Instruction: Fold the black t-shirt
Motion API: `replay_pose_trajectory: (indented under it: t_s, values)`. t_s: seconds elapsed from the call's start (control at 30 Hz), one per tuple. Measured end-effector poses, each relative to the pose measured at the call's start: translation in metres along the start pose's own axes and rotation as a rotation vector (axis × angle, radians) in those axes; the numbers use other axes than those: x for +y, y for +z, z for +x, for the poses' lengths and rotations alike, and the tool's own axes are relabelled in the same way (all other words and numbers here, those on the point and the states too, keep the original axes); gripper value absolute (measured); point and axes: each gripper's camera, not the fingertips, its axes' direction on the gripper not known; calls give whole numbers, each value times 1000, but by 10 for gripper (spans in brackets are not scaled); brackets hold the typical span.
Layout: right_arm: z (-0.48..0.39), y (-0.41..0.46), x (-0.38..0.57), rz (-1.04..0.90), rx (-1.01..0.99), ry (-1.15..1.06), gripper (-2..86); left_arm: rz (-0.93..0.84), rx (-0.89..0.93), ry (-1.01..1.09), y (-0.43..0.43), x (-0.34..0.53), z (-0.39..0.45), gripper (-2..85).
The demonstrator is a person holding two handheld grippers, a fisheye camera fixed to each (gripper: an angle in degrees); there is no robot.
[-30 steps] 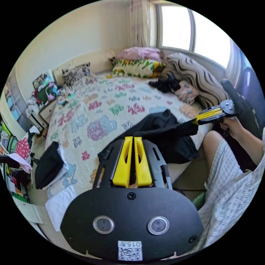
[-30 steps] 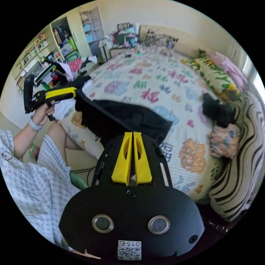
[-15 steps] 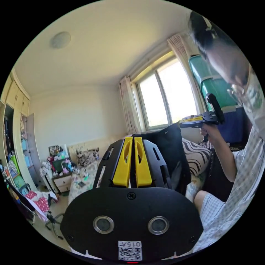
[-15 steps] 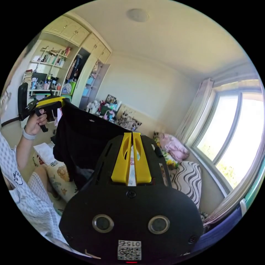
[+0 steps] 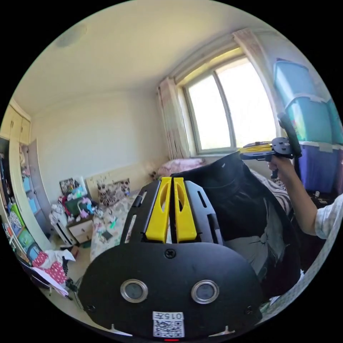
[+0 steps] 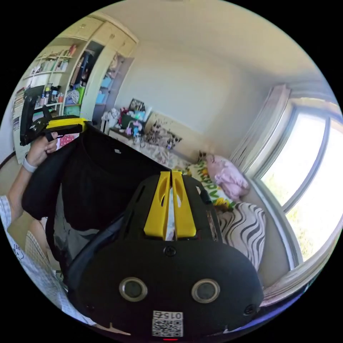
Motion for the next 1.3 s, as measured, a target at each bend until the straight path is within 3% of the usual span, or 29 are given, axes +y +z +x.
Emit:
replay_pose_trajectory:
  t_s: [0.13,0.23,0.3,0.47,0.53,0.63,0.8,0.93,1.03,1.2,1.3]
  values:
    - [41,146,-7,-212,-137,101,1,-241,-87,-101,220,79,-69,29]
    - [65,249,22,-413,-357,215,42,-420,-104,-253,299,178,-111,55]
    - [76,280,70,-491,-491,244,51,-455,-21,-313,302,245,-125,62]
    - [81,285,211,-762,-629,273,72,-744,91,-425,235,438,-132,80]
    - [83,279,262,-891,-692,351,91,-880,154,-621,186,525,-135,88]
    - [87,267,320,-1004,-832,524,108,-937,210,-847,140,598,-139,94]
    - [105,276,323,-1036,-809,559,65,-888,434,-997,156,647,-147,71]
    - [118,279,306,-1102,-865,460,3,-918,418,-907,170,643,-157,4]
    - [147,261,296,-1088,-764,414,-5,-940,420,-810,156,620,-157,-1]
    - [200,250,298,-1100,-723,500,-7,-1038,446,-665,154,616,-135,19]
    - [212,256,292,-1096,-711,512,-6,-1035,363,-753,155,638,-147,72]
